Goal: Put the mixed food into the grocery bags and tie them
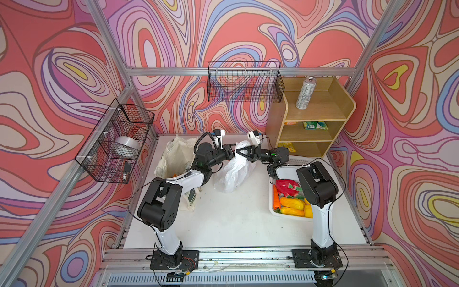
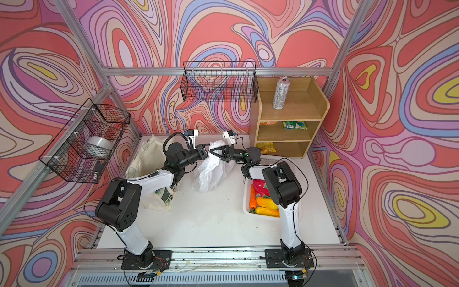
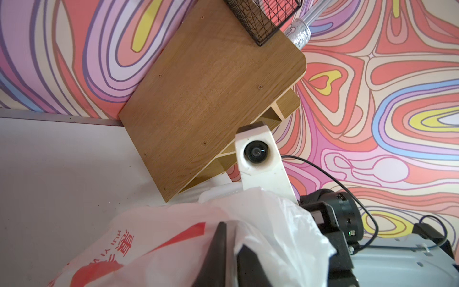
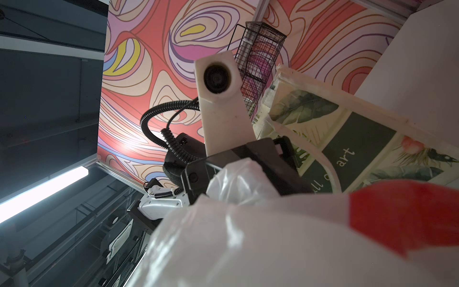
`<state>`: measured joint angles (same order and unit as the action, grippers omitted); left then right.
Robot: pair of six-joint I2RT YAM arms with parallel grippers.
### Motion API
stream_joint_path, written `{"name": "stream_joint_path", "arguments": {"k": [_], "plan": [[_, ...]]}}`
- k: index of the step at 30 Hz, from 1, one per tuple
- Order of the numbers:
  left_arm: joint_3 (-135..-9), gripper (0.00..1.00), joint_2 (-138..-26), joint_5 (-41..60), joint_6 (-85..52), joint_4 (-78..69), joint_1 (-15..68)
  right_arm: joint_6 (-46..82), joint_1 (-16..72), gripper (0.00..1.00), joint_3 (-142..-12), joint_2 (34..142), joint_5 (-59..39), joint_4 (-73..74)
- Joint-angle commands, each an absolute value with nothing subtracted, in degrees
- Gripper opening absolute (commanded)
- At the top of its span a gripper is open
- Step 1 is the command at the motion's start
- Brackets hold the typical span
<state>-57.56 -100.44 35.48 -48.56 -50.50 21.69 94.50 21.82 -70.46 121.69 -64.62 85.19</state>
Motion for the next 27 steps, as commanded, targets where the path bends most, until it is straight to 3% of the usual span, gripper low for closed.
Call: {"name": "stream_joint_path", "arguments": {"k": [1, 9, 21, 27], "plan": [[-54.22, 0.35, -96.24, 31.25, -51.42, -57.59, 19.80, 93.39, 20.36, 0.00, -67.28, 120.59, -68.12, 85.25], [-49.62, 0.44, -90.03, 29.02, -48.42, -53.71, 18.62, 93.54, 19.51, 0.00, -66.01, 120.67, -66.22, 85.14], [-50.10, 0.48, -85.52, 38.20, -40.63, -40.15, 20.57, 94.24, 19.43, 0.00, -66.27, 120.85, -63.75, 85.29], [-47.57, 0.49, -83.94, 32.00, -36.83, -36.39, 23.60, 94.22, 19.50, 0.00, -66.34, 120.84, -63.92, 85.43]]}}
